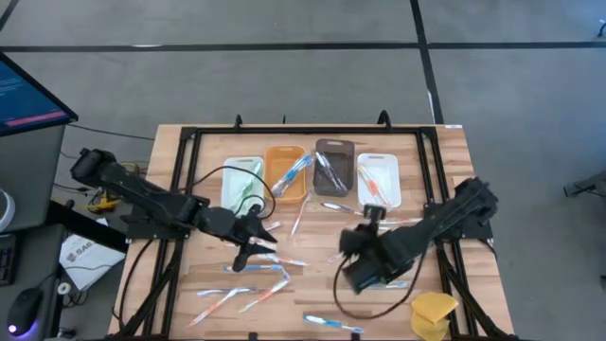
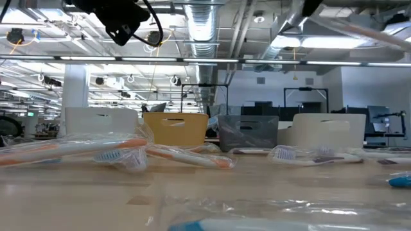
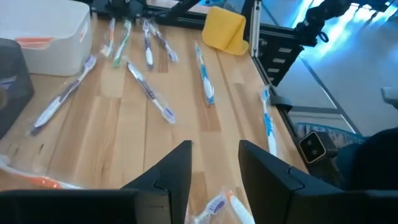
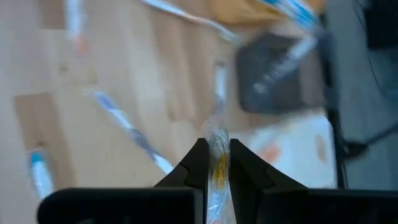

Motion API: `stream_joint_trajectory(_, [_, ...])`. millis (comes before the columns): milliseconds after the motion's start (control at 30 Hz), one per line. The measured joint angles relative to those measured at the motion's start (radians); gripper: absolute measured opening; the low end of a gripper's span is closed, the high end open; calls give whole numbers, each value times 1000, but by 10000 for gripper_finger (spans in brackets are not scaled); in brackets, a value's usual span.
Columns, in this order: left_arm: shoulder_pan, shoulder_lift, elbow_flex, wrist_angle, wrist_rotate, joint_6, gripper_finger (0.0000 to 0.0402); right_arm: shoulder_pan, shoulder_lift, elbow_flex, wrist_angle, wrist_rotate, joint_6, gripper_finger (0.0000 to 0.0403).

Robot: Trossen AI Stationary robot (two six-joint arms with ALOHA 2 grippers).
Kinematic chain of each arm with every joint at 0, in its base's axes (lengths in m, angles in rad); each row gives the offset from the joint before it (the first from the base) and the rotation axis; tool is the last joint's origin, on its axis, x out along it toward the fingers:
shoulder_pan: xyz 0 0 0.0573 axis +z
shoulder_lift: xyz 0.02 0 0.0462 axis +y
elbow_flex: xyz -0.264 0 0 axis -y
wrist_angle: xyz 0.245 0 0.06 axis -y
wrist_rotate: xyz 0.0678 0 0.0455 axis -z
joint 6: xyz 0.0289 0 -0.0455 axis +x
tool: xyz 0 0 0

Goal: Pick & Place Toothbrushes
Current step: Put the orange toothbrush into the right white bin

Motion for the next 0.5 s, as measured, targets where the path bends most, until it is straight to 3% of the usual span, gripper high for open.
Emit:
stream_joint_trajectory(200, [-1, 47, 0, 25, -3, -4, 127, -71, -140, -29, 10, 15, 146, 28])
stream_joint_trajectory(500, [-1, 93, 0, 53, -2, -8, 127, -276, -407, -253, 10, 61, 158, 28])
